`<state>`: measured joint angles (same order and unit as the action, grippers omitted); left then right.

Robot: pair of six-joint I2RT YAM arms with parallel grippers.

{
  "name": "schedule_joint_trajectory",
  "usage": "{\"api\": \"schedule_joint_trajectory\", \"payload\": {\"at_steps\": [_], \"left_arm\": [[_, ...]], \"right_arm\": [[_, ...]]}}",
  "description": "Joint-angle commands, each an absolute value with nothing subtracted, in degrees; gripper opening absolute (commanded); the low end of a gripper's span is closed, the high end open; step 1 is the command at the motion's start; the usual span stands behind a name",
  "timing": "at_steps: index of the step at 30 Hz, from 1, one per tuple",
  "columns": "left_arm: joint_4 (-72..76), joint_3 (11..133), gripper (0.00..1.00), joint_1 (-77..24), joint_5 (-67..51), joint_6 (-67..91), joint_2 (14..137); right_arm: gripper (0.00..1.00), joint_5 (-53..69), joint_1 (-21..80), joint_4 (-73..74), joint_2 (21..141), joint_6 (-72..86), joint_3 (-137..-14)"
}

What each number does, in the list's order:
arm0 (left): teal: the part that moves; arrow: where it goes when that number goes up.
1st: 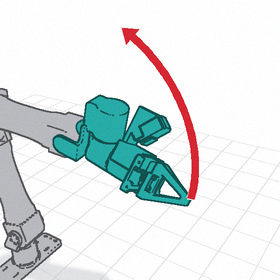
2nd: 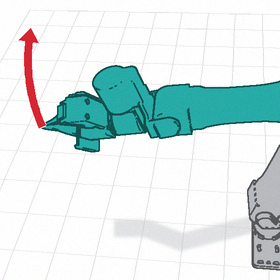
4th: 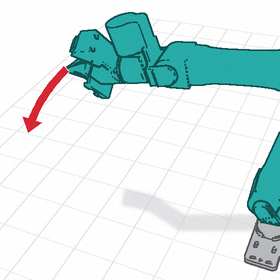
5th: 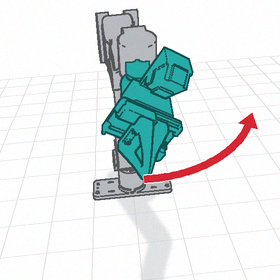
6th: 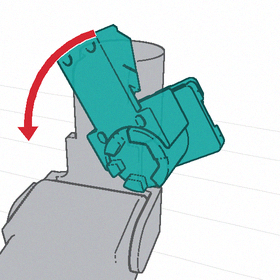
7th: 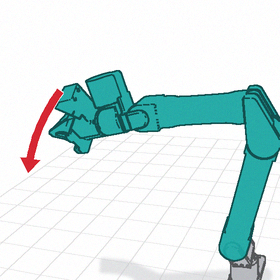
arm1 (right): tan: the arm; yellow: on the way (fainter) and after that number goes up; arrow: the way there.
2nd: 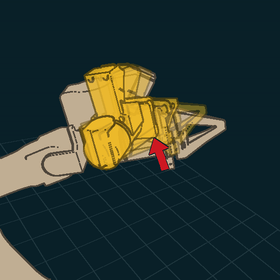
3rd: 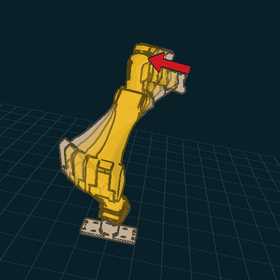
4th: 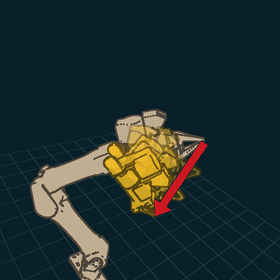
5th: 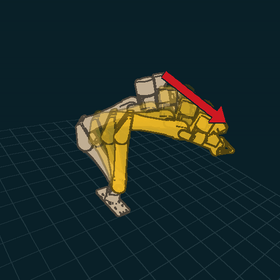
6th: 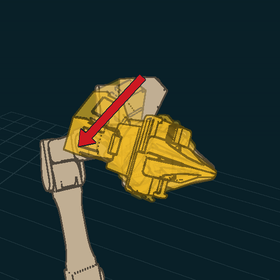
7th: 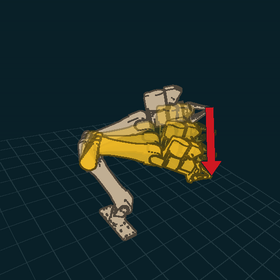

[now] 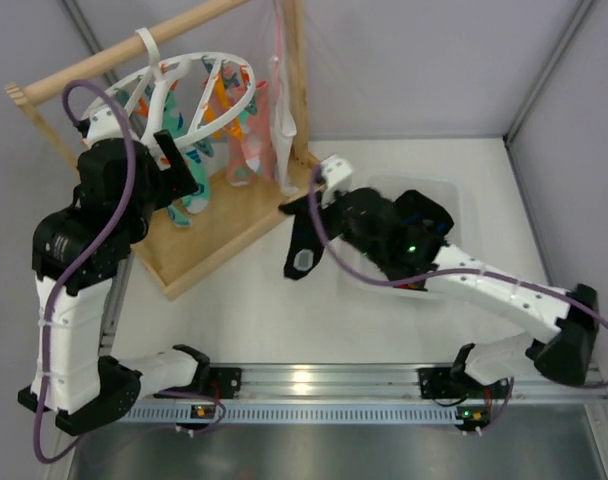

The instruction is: Remove the socks clipped to the hanger

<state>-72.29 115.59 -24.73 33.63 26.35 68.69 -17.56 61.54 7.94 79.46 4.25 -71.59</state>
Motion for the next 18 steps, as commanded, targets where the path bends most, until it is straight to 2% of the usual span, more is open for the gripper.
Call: {"api": "schedule_joint_trajectory", "payload": {"at_steps": [1, 6, 9, 16, 17, 18], "left_arm": [[-71.54, 114.88, 0.98, -24.78, 33.31, 28.92, 64.34], [-71.46, 112.68, 0.98, -24.7, 29.28, 29.62, 60.56], [-71.54, 110.66, 0.98, -24.7, 28.13, 30.59, 58.19], [-71.54, 111.0, 0.98, -24.7, 24.61, 28.75, 54.76], [-71.63, 111.79, 0.98, -24.7, 24.52, 28.22, 54.32], [-71.63, 112.14, 0.98, -24.78, 24.35, 26.82, 54.14]], "right_arm": [[0.0, -15.3, 52.14, 14.22, 71.03, 4.49, -71.28], [0.0, -9.41, 35.2, 24.59, 68.03, 2.02, -73.3], [0.0, -5.46, 27.54, 25.49, 68.73, 1.58, -73.13], [0.0, -2.72, 19.87, 21.89, 74.35, 8.33, -68.12], [0.02, -2.2, 19.6, 21.8, 74.7, 8.96, -66.98], [0.11, -1.41, 19.6, 21.97, 75.14, 9.4, -66.8]]}}
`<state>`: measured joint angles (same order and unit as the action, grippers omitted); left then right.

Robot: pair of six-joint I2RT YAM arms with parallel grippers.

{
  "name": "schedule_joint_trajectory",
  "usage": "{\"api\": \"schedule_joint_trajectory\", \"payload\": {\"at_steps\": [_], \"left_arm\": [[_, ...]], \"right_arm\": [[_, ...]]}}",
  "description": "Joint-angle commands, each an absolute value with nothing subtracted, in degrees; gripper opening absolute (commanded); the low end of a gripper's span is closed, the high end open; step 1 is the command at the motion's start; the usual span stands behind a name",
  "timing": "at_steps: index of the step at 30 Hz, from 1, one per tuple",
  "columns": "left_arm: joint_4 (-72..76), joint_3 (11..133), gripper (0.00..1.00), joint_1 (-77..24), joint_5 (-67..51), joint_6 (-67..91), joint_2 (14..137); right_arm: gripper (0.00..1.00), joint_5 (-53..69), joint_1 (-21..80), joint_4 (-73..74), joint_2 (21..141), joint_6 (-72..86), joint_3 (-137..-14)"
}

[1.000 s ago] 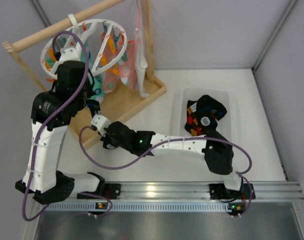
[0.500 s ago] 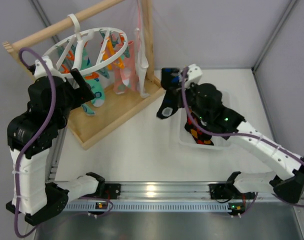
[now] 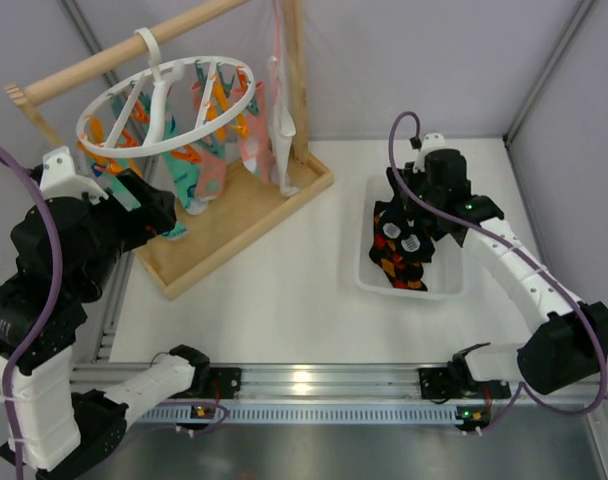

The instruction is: Remove the socks clipped to the hanger

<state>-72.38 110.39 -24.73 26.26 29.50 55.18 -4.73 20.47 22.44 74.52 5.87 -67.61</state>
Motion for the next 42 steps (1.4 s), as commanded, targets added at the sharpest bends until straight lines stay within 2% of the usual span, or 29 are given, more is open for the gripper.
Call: {"api": "schedule_joint_trajectory", "payload": {"at_steps": [1, 2, 3, 4, 6, 8, 11, 12, 14, 18, 20, 23, 28, 33, 38, 42], "left_arm": [[-71.63, 112.5, 0.98, -24.79, 24.26, 26.37, 53.79], [-71.63, 112.67, 0.98, -24.79, 24.52, 25.76, 53.53], [-71.72, 113.02, 0.98, -24.7, 24.61, 24.53, 52.83], [-71.72, 113.2, 0.98, -24.7, 24.96, 24.0, 52.65], [-71.72, 113.29, 0.98, -24.79, 26.54, 23.12, 51.43], [-71.72, 113.47, 0.98, -24.78, 27.24, 22.68, 50.89], [-71.63, 113.99, 0.98, -24.78, 26.98, 21.97, 50.36], [-71.63, 113.91, 0.98, -24.79, 26.9, 21.8, 50.27], [-71.54, 113.56, 0.98, -24.7, 26.28, 21.53, 50.27], [-71.54, 113.29, 0.98, -24.7, 25.4, 22.06, 50.19], [-71.54, 113.38, 0.98, -24.78, 25.58, 22.06, 50.19], [-71.54, 113.2, 0.98, -24.79, 25.49, 22.41, 50.19], [-71.54, 111.89, 0.98, -24.79, 24.7, 23.99, 49.83], [-71.45, 110.39, 0.98, -24.79, 22.77, 25.4, 49.75], [-71.19, 108.9, 0.98, -24.79, 21.1, 26.1, 49.75], [-70.49, 108.98, 0.98, -24.78, 19.6, 25.84, 50.01]], "right_arm": [[0.67, -2.1, 19.6, 22.84, 76.36, 10.71, -67.14], [0.82, -3.41, 19.6, 25.98, 76.81, 11.33, -68.63], [0.88, -4.99, 19.6, 27.23, 77.25, 11.77, -69.51], [0.99, -9.45, 19.6, 28.81, 77.78, 12.56, -70.57], [0.99, -12.82, 19.6, 32.51, 78.05, 12.92, -74.87], [0.99, -10.83, 19.6, 33.92, 78.31, 13.18, -79.25], [0.99, 13.19, 19.69, 24.13, 76.91, 13.44, -77.45], [0.99, 24.93, 19.95, 15.29, 76.82, 16.67, -76.39], [0.98, 27.5, 24.49, 8.73, 78.39, 18.8, -76.11], [0.96, 21.46, 36.98, 2.66, 84.98, 15.91, -81.11], [0.94, 16.98, 41.98, -4.89, 89.28, 17.39, -82.7], [0.91, 12.58, 45.6, -11.59, 95.87, 20.21, -86.9], [0.89, 4.94, 49.21, -10.9, 109.39, 18.38, -98.16], [0.9, -10.08, 52.38, -14.57, 116.62, 13.81, -103.62], [0.9, -15.64, 52.65, -17.22, 124.35, 11.08, -109.76], [0.85, -19.23, 52.91, -18.54, 129.89, 6.69, -115.92]]}}
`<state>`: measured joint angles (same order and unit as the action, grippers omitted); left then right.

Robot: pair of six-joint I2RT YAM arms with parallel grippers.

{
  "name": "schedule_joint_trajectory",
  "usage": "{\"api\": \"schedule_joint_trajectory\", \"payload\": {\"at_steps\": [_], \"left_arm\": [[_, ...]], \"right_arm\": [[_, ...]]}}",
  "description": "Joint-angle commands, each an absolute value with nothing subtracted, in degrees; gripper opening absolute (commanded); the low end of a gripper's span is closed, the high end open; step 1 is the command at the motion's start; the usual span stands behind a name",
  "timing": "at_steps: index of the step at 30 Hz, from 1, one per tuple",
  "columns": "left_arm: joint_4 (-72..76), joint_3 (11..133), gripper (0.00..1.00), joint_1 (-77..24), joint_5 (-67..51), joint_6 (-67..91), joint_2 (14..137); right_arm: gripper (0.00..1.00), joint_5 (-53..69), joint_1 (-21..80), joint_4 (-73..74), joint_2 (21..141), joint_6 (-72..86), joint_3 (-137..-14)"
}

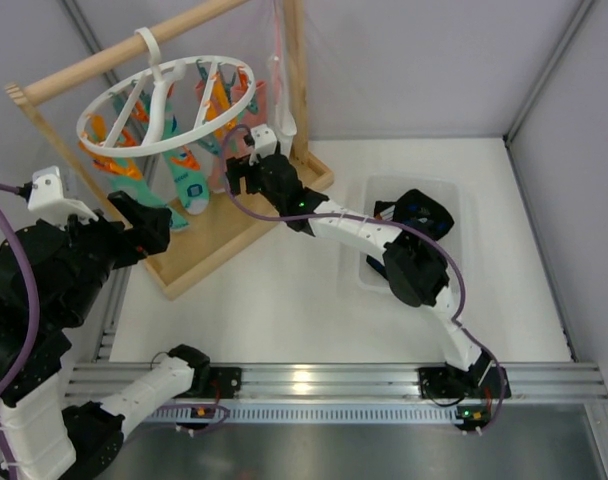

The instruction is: Remove the socks clipped to the hanger

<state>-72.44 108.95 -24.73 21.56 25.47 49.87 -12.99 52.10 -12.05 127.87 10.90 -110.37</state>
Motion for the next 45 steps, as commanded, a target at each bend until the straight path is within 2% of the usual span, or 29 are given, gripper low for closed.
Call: {"api": "schedule_joint_trajectory", "payload": {"at_steps": [1, 3, 6, 10, 12, 13, 15, 16, 18, 25, 31, 37, 45], "left_arm": [[-70.23, 109.16, 0.98, -24.79, 18.82, 25.75, 50.18], [-69.96, 109.86, 0.98, -24.79, 18.2, 25.14, 50.45], [-69.96, 111.09, 0.98, -24.79, 18.02, 24.17, 50.97], [-70.05, 111.44, 0.98, -24.79, 18.02, 23.12, 51.15], [-70.05, 111.45, 0.98, -24.79, 17.49, 22.94, 51.15], [-70.05, 111.36, 0.98, -24.7, 17.4, 22.85, 51.24], [-70.05, 111.18, 0.98, -24.7, 17.31, 22.59, 51.68], [-70.05, 111.44, 0.98, -24.78, 17.14, 22.5, 52.03], [-70.05, 112.06, 0.98, -24.7, 16.18, 22.15, 52.91], [-66.45, 120.49, 0.98, -24.79, 6.17, 22.06, 57.13], [-64.69, 128.05, 0.98, -24.78, 1.59, 24.43, 61.43], [-64.6, 128.41, 0.98, -24.7, -6.15, 27.33, 64.51], [-64.86, 127.09, 0.98, -24.79, -5.63, 28.3, 65.56]], "right_arm": [[0.82, -20.2, 52.91, -21.16, 131.03, 6.16, -116.01], [0.81, -24.23, 52.82, -22.76, 132.09, 5.54, -116.45], [0.73, -26.88, 52.65, -24.95, 134.2, 4.31, -118.12], [0.56, -29.17, 52.56, -26.54, 137.19, 1.67, -120.67], [0.56, -29.97, 52.38, -27.33, 137.81, 1.32, -120.85], [0.51, -29.97, 52.21, -27.33, 138.07, 1.23, -121.2], [0.35, -30.49, 51.59, -27.16, 138.16, 0.88, -121.29], [0.13, -30.76, 51.5, -27.07, 137.47, 0.79, -120.59], [0.01, -29.28, 51.59, -29.16, 134.32, 0.62, -118.05], [0.0, -22.86, 53.7, -36.29, 119.9, 0.88, -97.08], [0.0, -24.52, 57.91, -39.38, 108.91, 0.97, -84.75], [0.0, -28.3, 62.83, -38.5, 102.48, -1.67, -79.72], [0.0, -27.86, 66.44, -33.31, 103.18, -6.06, -83.75]]}}
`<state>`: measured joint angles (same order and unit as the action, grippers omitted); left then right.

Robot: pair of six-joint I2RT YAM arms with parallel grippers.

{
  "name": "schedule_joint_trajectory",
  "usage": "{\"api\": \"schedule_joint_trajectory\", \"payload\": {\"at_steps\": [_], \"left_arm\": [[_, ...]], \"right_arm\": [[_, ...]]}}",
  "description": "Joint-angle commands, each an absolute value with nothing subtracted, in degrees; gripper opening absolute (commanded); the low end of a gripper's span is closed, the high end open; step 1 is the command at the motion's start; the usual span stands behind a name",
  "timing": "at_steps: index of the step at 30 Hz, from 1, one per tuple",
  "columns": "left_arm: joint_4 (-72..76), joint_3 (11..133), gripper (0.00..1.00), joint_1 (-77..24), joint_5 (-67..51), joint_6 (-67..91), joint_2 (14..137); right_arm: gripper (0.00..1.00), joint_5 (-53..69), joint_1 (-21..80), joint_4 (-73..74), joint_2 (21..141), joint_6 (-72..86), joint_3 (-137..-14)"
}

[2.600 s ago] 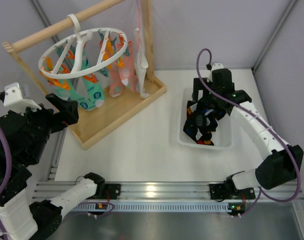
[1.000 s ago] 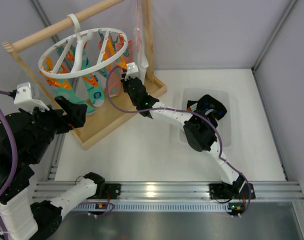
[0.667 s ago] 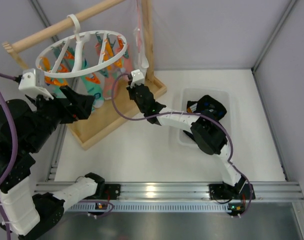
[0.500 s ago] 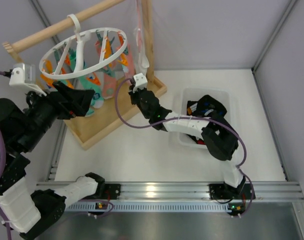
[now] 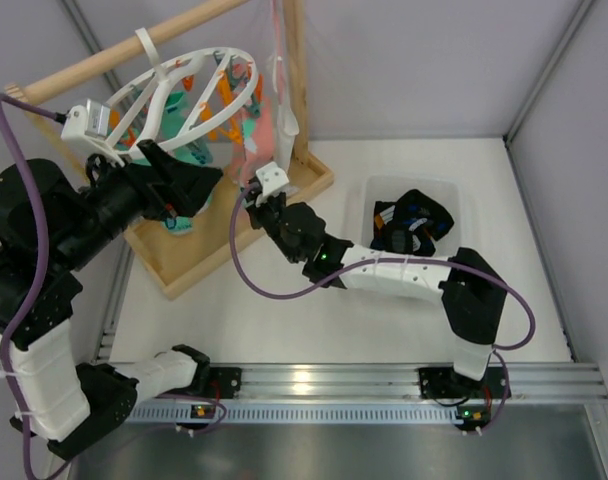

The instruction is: Remove the socks clipped to the hanger

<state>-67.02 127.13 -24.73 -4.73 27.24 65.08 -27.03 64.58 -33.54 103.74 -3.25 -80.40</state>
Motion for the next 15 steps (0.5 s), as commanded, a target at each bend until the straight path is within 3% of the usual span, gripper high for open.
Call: {"api": "schedule_joint_trajectory", "payload": {"at_steps": [1, 9, 15], "left_arm": [[-64.78, 126.83, 0.98, -24.79, -5.28, 28.47, 65.74], [-64.95, 124.81, 0.98, -24.79, -0.62, 28.21, 68.38], [-65.04, 123.58, 0.98, -24.79, 10.36, 28.21, 69.08]], "right_arm": [[0.0, -27.95, 67.49, -32.61, 103.44, -6.41, -84.8], [0.0, -30.67, 73.38, -28.57, 106.87, -10.02, -89.2], [0.0, -31.03, 75.23, -26.98, 108.11, -10.9, -92.02]]}}
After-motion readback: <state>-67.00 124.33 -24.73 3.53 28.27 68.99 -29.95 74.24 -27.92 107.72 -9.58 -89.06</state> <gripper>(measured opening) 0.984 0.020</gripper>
